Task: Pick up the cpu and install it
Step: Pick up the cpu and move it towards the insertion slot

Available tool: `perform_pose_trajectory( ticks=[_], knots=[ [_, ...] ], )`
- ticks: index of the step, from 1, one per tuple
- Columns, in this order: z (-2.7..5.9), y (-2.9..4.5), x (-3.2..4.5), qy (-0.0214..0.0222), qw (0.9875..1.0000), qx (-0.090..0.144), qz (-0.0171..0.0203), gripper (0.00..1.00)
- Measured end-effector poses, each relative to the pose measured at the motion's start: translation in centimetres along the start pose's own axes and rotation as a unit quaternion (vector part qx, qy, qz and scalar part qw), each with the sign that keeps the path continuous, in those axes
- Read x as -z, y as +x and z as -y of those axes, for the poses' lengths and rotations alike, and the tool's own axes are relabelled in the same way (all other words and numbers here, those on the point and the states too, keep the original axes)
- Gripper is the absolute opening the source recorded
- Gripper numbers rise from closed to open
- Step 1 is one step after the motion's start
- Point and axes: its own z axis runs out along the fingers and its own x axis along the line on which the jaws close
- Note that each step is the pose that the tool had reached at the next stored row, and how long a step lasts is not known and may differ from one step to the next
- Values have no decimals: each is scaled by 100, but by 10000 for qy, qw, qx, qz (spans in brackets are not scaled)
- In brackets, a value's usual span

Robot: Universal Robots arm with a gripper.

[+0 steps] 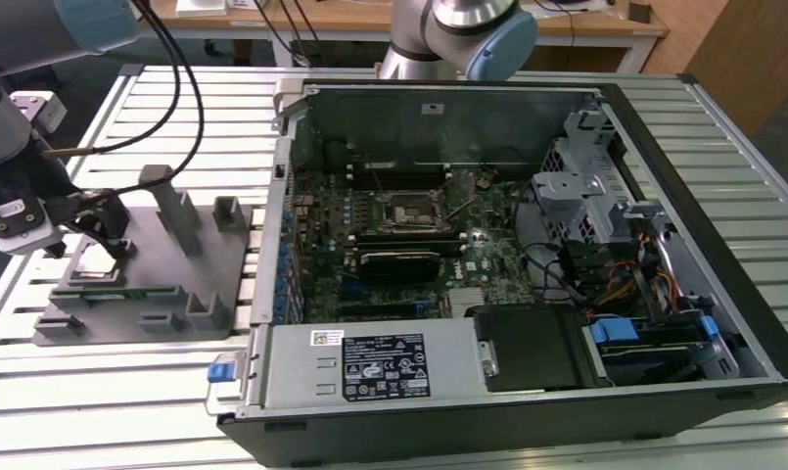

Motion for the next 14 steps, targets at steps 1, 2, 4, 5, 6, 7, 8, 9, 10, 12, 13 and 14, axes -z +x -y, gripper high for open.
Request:
perform_pose_trajectory(
  ticks=[1,2,4,5,6,7,8,9,10,12,13,14],
  knots=[
    [0,0,-9,0,10000,0,0,73],
    [0,-1,-19,0,10000,0,0,73],
    [-2,-5,-35,0,10000,0,0,73],
    [-4,-8,-42,0,10000,-1,-1,73],
    [-6,-12,-48,1,10000,-1,-1,73],
    [-7,-15,-57,0,10000,-1,0,73],
    [-9,-17,-66,0,10000,0,0,73],
    [-10,-18,-75,0,10000,0,1,73],
    [-12,-18,-85,0,10000,0,0,73],
    [-15,-17,-103,0,10000,0,0,73],
    [-15,-18,-112,1,10000,0,0,73],
    [-16,-17,-119,1,10000,0,0,73]
  ],
)
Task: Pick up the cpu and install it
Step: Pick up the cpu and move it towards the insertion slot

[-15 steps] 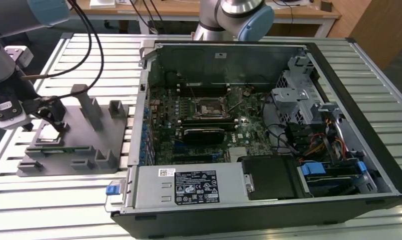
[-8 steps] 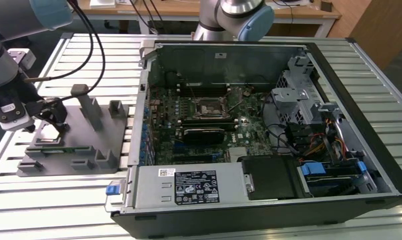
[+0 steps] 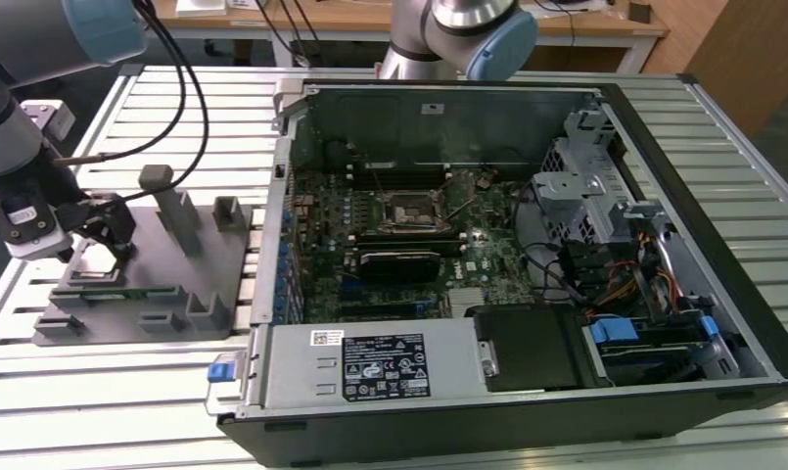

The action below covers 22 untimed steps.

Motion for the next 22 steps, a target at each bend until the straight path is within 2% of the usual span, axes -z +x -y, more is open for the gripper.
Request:
perform_pose_trajectory(
  ticks=[4,5,6,7,12,13,22],
  knots=[
    [-1,-1,-27,1,10000,0,0,71],
    [-1,-1,-33,2,10000,0,0,65],
    [-1,-1,-36,2,10000,0,-1,65],
    [-1,-1,-37,2,10000,0,-1,58],
    [-1,-1,-36,1,10000,24,-1,57],
    [-1,-1,-35,0,10000,35,0,53],
    [-1,-1,-32,0,10000,71,-2,53]
  ],
)
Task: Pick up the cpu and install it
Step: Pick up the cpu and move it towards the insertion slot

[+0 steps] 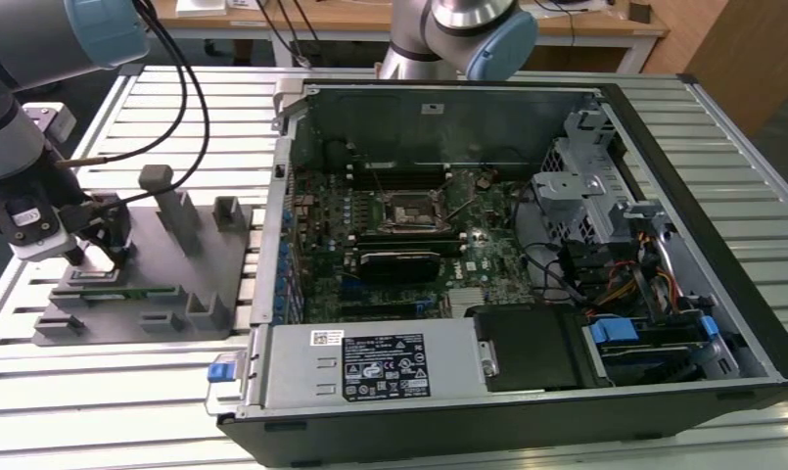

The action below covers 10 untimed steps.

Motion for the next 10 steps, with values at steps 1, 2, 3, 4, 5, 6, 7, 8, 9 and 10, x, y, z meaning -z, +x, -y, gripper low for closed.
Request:
perform_pose_trajectory(
  ticks=[1,2,3,4,5,6,7,8,9,10],
  knots=[
    [0,0,0,0,10000,0,0,54],
    [0,0,0,0,10000,0,0,54],
    [0,0,1,0,10000,0,0,60],
    [0,0,5,0,10000,0,-1,60],
    [0,0,8,0,10000,0,0,60],
    [0,0,11,0,10000,0,0,60],
    [-1,0,13,0,10000,0,1,60],
    [-1,0,13,-1,10000,0,3,60],
    [0,0,14,0,10000,0,3,60],
    [-1,0,14,-1,10000,0,3,60]
  ],
)
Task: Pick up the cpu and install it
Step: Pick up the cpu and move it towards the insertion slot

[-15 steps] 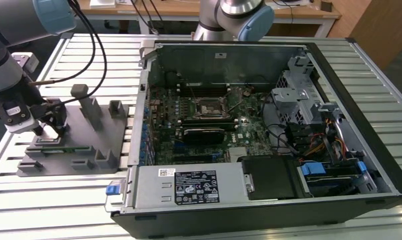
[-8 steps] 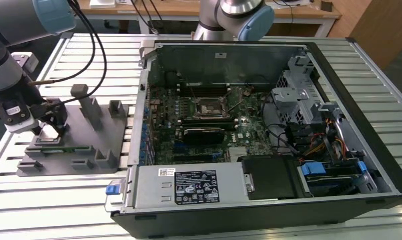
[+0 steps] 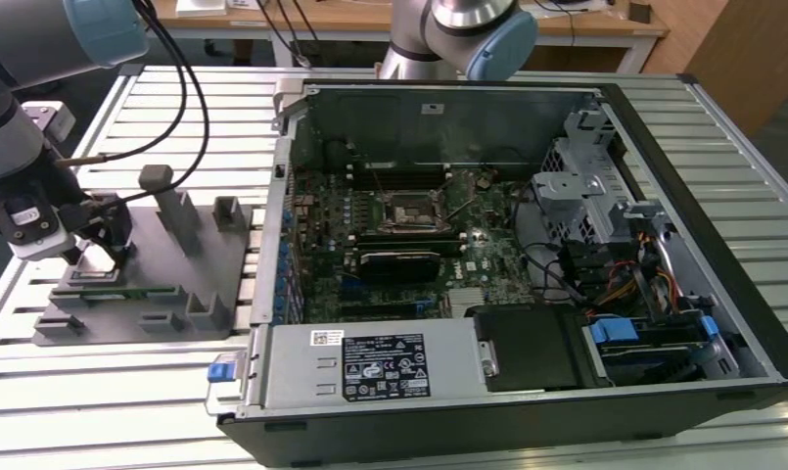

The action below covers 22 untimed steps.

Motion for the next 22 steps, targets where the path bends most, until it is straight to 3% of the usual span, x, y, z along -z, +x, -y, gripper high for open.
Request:
perform_pose_trajectory(
  ticks=[5,7,9,22],
  knots=[
    [0,0,3,0,10000,0,4,60],
    [0,0,7,1,10000,0,3,53],
    [0,0,11,0,10000,0,4,52],
    [-3,-1,85,2,10000,0,3,52]
  ],
)
